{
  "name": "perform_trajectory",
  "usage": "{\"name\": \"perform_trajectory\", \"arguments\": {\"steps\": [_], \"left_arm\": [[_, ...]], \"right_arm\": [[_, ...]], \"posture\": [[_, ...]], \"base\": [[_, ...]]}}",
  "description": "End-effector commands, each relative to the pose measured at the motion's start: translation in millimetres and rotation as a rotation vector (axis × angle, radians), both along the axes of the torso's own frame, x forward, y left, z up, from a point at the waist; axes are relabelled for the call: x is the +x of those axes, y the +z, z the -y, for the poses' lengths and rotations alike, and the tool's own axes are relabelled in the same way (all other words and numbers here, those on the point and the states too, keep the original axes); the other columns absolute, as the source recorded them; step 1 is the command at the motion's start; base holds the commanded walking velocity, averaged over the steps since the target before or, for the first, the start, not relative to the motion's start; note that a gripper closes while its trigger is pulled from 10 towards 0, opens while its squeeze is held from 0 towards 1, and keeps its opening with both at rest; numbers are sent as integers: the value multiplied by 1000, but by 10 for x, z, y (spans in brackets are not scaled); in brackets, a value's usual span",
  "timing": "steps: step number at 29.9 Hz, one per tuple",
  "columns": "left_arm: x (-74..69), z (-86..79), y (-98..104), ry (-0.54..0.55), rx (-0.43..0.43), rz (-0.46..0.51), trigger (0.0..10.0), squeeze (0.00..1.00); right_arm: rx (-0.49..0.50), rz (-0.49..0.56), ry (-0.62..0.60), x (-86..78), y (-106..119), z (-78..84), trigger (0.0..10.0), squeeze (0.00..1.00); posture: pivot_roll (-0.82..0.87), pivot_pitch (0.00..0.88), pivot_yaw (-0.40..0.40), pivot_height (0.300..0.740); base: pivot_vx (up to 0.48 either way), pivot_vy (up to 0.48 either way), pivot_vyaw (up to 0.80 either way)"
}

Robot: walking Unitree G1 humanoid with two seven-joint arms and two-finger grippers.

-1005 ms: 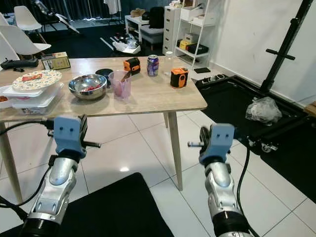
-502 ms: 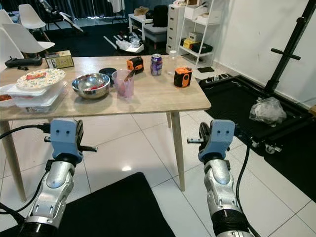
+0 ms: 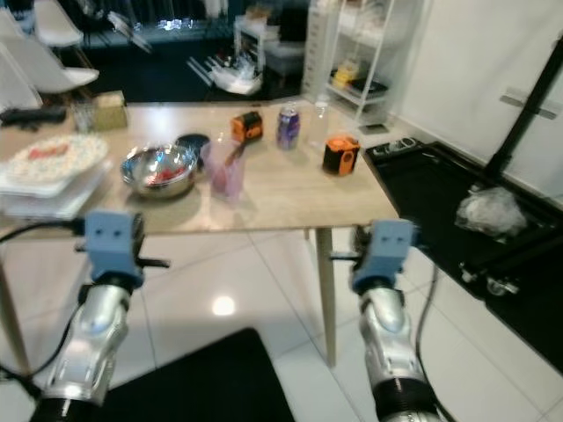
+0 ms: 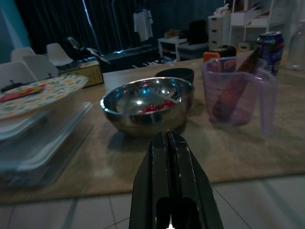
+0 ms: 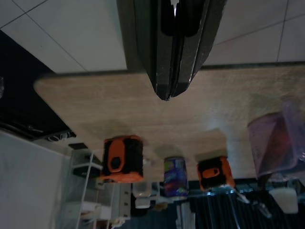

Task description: Restocking fridge

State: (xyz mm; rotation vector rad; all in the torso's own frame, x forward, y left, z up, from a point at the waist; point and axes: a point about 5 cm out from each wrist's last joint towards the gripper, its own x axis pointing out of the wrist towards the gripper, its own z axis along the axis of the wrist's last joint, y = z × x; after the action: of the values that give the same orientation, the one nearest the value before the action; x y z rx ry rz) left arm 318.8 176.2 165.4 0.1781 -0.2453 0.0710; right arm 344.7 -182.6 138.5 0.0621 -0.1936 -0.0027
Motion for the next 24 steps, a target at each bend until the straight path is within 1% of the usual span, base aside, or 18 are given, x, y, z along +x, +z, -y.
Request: {"name": "perform_trajectory", "arguments": {"steps": [1, 11, 16, 22, 24], "left_arm": [[-5, 23, -34, -8, 15, -20, 10000, 0], [0, 33, -26, -14, 10, -24, 10000, 0], [-8, 63, -15, -35, 20, -21, 10000, 0], [-41, 156, 5, -81, 66, -5, 10000, 0], [-41, 156, 5, -81, 66, -5, 10000, 0]], "right_arm": [[0, -17, -29, -31, -35, 93, 10000, 0], [-3, -27, -32, -37, -47, 115, 10000, 0], [-5, -31, -34, -39, -54, 121, 10000, 0], [-6, -39, -35, -45, -75, 124, 10000, 0], [-6, -39, -35, -45, -75, 124, 10000, 0]], "posture": [[-1, 51, -1, 740], [1, 50, 1, 740], [0, 49, 3, 740], [3, 48, 5, 740], [3, 48, 5, 740]], "base": [[480, 0, 0], [459, 0, 0], [0, 0, 0], [0, 0, 0], [0, 0, 0]]}}
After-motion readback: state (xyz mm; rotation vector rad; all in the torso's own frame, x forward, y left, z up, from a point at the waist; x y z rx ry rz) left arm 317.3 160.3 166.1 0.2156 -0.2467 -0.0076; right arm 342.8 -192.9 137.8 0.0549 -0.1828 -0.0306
